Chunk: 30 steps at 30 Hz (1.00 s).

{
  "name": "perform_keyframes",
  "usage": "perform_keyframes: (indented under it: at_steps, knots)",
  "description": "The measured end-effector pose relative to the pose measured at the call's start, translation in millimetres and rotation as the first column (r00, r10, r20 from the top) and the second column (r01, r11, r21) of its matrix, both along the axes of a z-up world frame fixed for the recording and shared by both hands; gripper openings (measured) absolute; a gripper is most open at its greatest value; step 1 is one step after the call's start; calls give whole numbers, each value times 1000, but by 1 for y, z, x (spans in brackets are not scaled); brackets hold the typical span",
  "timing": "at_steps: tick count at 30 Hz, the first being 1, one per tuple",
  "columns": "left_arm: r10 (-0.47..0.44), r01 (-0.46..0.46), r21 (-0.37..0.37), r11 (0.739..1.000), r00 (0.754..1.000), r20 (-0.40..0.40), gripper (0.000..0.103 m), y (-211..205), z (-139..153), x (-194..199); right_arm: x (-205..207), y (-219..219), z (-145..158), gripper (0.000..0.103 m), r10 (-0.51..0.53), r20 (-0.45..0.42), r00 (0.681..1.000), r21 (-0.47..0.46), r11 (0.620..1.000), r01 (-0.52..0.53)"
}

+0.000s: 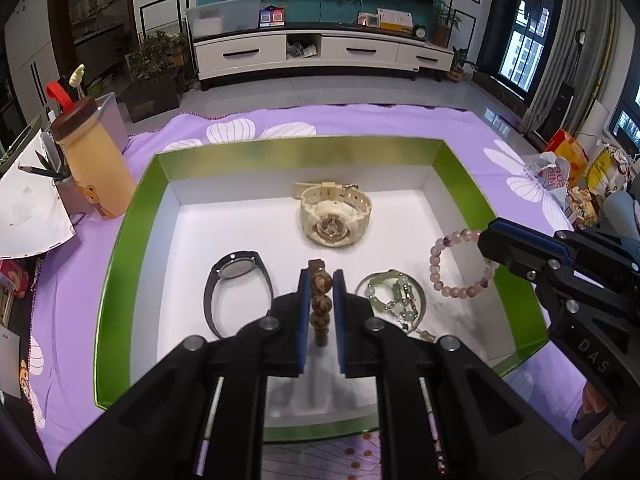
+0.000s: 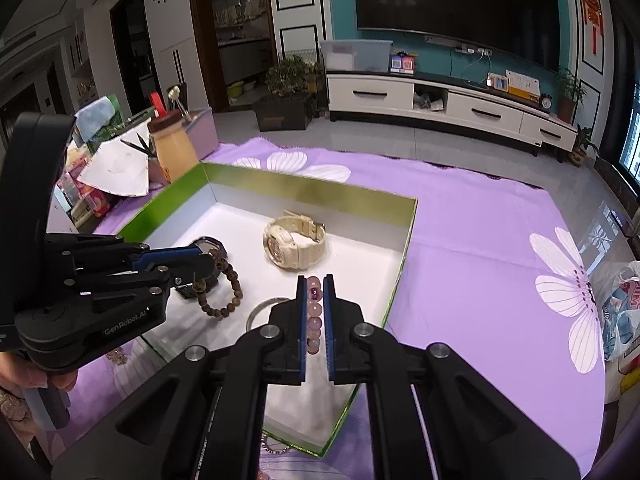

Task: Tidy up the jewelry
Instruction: 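Lower the wooden bracelet into the box with the left tool while the right tool releases the pink one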

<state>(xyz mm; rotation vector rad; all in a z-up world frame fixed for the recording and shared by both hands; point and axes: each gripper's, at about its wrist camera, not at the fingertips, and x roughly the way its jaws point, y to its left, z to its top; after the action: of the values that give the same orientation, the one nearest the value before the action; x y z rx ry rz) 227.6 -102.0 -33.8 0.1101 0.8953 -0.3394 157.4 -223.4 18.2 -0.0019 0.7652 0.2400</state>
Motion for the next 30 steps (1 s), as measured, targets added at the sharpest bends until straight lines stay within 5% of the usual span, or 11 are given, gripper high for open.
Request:
perform_keyframes:
  at_steps: [18,30]
  knots:
    - [7,-6,21,1000,1000,-22,11,0,-9,4,11,3,-10,7,-10,-40,999,-13,1000,9]
    - [11,-13,43,999,999,51,51,-1,8,-11,-7,-2,5,20,-19,-5,1000,12,1000,19]
